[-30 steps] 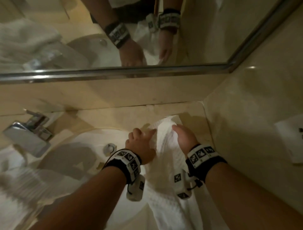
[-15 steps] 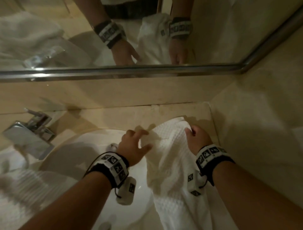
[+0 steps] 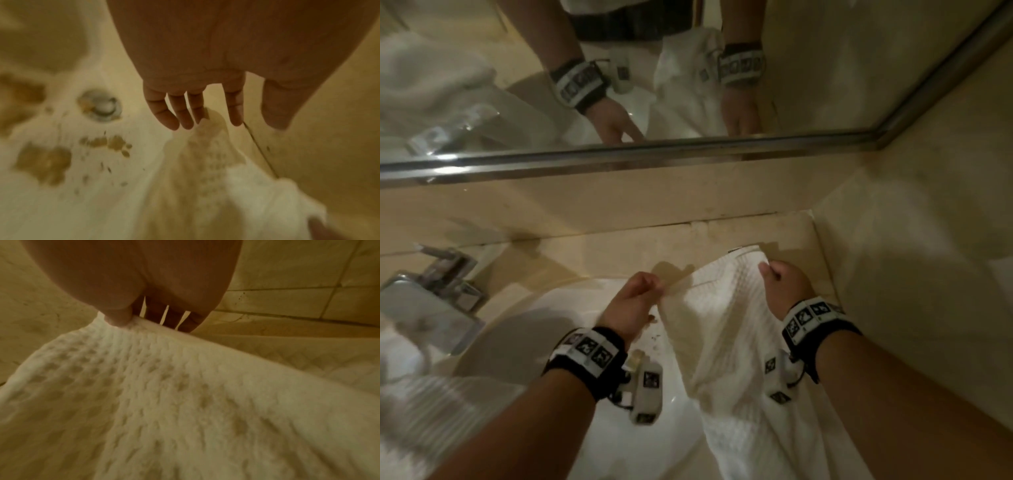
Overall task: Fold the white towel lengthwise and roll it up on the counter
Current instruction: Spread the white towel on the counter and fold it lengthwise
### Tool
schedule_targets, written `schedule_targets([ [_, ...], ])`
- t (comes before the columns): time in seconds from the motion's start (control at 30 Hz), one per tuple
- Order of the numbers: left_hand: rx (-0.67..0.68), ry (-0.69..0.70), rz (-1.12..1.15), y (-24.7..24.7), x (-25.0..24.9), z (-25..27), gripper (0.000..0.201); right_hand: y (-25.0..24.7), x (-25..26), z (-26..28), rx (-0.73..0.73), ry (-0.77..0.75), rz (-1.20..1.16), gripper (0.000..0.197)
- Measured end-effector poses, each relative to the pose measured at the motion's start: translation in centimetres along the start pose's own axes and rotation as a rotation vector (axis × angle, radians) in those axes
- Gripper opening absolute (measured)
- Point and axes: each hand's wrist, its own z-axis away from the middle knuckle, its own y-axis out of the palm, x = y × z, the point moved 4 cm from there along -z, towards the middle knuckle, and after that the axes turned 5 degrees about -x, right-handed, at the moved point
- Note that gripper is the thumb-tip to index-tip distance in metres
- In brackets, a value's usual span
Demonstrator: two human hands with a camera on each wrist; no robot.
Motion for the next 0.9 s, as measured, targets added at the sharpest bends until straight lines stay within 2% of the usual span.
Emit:
schedule_targets([
  [0.03,0.013,0.050,-0.208,0.1,0.1,0.0,0.010,0.0,0.0,-0.1,0.004,0.011,-0.019,0.047],
  [0.1,0.041,0.116,-0.560,0.5,0.8,-0.1,0.028,-0.1,0.0,-0.2,0.006,0.024,-0.054,0.042],
  [0.27,0.064,0.158,-0.841,0.8,1.6,-0.6,0.041,-0.9,-0.1,-0.4,-0.051,0.059,-0.109,0.040],
  [0.33,0.031,0.142,-0.760,0.5,1.6,-0.9,0.031,-1.3,-0.3,-0.5,-0.084,0.079,-0.110,0.040],
  [0.43,-0.015,0.116,-0.482,-0.6,1.4,-1.4,0.022,-2.1,-1.1,-0.5,-0.120,0.121,-0.123,0.040],
  [0.53,-0.061,0.128,-0.335,-0.4,1.1,-1.3,0.010,-2.0,-1.9,-0.5,-0.099,0.108,-0.097,0.036],
  [0.57,-0.099,0.107,-0.277,-0.4,1.0,-1.3,0.008,-2.0,-2.1,-0.5,-0.088,0.117,-0.102,0.035],
  [0.63,-0.154,0.045,-0.180,-0.2,1.2,-1.1,0.019,-1.8,-2.8,-0.3,-0.034,0.149,-0.120,0.042],
  [0.7,-0.164,-0.004,-0.126,0.0,1.4,-0.9,0.029,-1.5,-3.5,0.0,0.053,0.157,-0.081,0.053],
  [0.83,-0.198,-0.109,-0.100,0.4,1.8,-0.6,0.021,-1.3,-4.8,0.5,0.115,0.145,-0.058,0.035],
  [0.9,-0.185,-0.143,-0.214,0.5,1.9,-0.5,0.018,-1.4,-5.0,0.8,0.125,0.138,-0.068,0.030],
])
